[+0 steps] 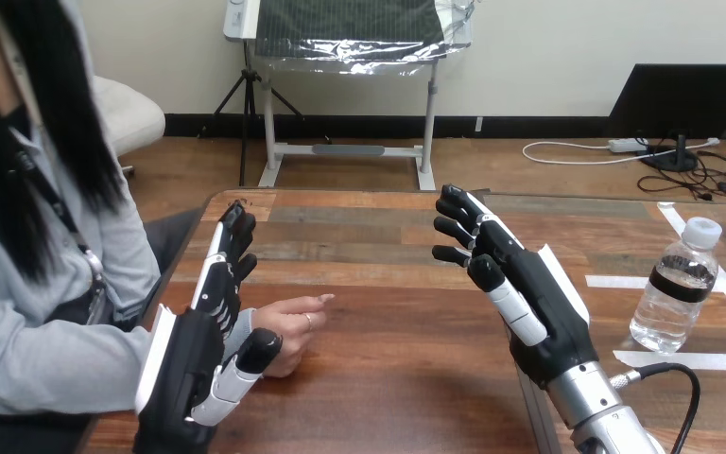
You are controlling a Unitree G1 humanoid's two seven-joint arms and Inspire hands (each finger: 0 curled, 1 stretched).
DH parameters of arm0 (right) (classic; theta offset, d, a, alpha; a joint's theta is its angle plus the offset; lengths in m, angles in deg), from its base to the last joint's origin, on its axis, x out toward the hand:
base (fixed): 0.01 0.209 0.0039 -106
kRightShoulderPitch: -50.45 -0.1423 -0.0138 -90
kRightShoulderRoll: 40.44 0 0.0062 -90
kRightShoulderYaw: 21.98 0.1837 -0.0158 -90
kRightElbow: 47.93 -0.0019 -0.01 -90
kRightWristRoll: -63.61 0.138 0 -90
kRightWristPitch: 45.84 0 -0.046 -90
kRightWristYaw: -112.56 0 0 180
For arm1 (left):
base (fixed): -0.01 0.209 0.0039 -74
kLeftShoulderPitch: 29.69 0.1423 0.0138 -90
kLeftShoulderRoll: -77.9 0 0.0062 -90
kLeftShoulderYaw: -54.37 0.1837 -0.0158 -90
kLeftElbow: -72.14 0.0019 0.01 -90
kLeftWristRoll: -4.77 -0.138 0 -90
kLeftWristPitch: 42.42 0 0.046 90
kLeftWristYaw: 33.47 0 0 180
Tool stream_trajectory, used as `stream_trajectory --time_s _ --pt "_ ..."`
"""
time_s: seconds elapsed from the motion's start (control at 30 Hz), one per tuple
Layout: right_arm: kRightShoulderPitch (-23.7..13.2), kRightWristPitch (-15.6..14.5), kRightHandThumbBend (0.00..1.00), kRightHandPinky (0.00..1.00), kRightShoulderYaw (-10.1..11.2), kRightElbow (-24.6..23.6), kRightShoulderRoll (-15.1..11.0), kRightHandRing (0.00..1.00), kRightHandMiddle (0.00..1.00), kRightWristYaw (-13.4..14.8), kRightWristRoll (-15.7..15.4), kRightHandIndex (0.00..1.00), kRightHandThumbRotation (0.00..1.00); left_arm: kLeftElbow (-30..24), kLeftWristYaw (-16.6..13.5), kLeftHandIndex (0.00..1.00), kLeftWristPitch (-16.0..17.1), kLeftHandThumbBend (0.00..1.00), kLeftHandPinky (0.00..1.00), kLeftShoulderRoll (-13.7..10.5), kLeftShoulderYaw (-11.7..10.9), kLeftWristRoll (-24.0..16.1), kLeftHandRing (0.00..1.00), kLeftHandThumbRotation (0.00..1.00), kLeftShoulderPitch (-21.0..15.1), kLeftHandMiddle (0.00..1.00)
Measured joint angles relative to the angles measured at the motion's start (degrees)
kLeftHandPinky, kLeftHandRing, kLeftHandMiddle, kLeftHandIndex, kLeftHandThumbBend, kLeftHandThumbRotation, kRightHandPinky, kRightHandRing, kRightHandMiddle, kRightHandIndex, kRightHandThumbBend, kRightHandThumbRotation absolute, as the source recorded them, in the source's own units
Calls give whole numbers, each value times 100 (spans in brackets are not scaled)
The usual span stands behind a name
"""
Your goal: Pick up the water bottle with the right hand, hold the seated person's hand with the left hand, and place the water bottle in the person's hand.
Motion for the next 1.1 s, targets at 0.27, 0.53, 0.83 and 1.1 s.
stream_trajectory --time_s 0.27,0.53,0.83,1.1 --pt "0 0 100 86 7 0 1 93 93 -82 37 93 80 0 6 100 0 100 94 -4 -52 5 99 87 0 100" --pt "0 -1 100 86 7 0 2 93 93 -98 42 93 80 0 14 100 0 100 94 -4 -60 2 98 86 -1 100" --pt "0 -1 100 85 6 0 0 92 93 -8 -6 93 81 0 14 100 0 100 94 -3 -60 -3 98 86 -2 100" --pt "0 0 100 85 5 0 -3 92 92 85 -49 93 79 0 22 100 -1 100 94 -4 -62 7 98 86 -2 100"
